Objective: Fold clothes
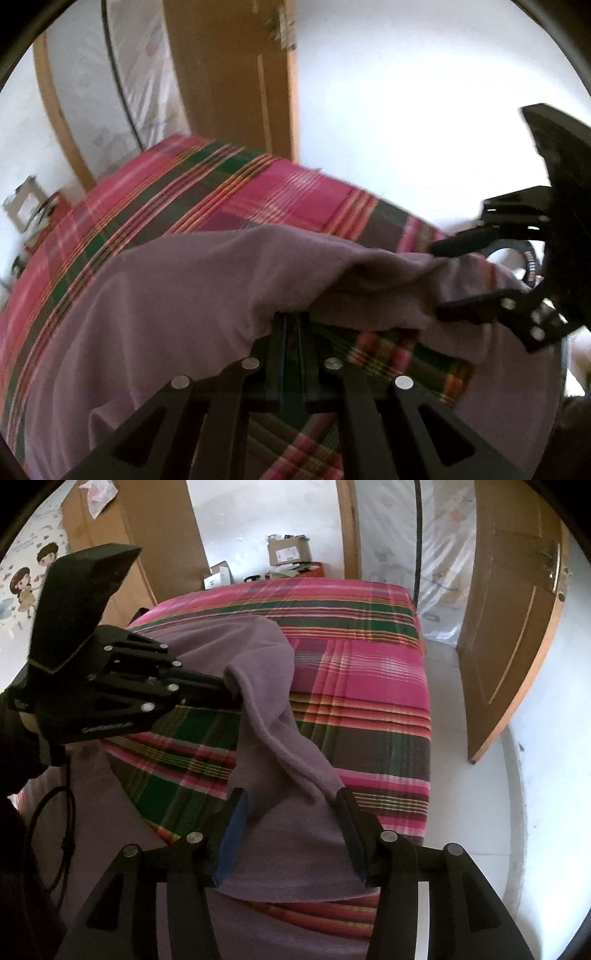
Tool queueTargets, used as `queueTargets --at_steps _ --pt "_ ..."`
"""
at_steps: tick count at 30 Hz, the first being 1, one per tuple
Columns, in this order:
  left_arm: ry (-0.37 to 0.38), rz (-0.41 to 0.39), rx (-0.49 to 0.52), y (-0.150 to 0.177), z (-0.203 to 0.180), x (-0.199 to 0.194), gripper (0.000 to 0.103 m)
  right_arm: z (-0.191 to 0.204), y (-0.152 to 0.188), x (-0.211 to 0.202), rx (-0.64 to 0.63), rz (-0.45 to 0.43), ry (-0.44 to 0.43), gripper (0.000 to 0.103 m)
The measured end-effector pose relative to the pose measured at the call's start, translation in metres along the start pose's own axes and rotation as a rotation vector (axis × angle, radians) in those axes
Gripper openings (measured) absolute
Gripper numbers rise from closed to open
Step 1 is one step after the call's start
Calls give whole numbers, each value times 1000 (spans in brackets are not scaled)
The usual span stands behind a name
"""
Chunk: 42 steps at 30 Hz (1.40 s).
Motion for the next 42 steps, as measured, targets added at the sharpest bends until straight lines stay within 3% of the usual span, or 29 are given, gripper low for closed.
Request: queueTargets --at_steps 1,2,7,16,28,31,35,42 --pt "16 -15 -11 3 2 -2 21 0 0 -1 6 -6 0 51" --pt "9 -16 -24 4 6 -3 22 0 1 -2 9 -12 -4 51" --pt "-27 -17 -36 5 9 -1 23 0 3 -1 24 -30 -13 51" --pt "-233 -77 68 -3 -8 -3 23 -2 6 0 42 -45 -37 51" --pt "-312 -79 49 -20 -3 5 23 -8 8 -6 45 -58 1 51" --pt "-285 -60 62 -22 -5 9 23 -12 8 -6 60 -56 13 51" --pt "-304 -17 88 -26 -3 20 23 -13 6 -6 51 -56 31 51" --pt "-215 14 44 -28 8 27 19 -24 5 -5 67 -39 37 51"
Point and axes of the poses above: each gripper's, at about its wrist camera, not at the fingertips, and x roughly the way its jaws point, z to its left, y to its underside, the point moved 4 cm from there along x, roughly the way its jaws point, and after that the axes turned 5 degrees about y, right-handed, at the moved point
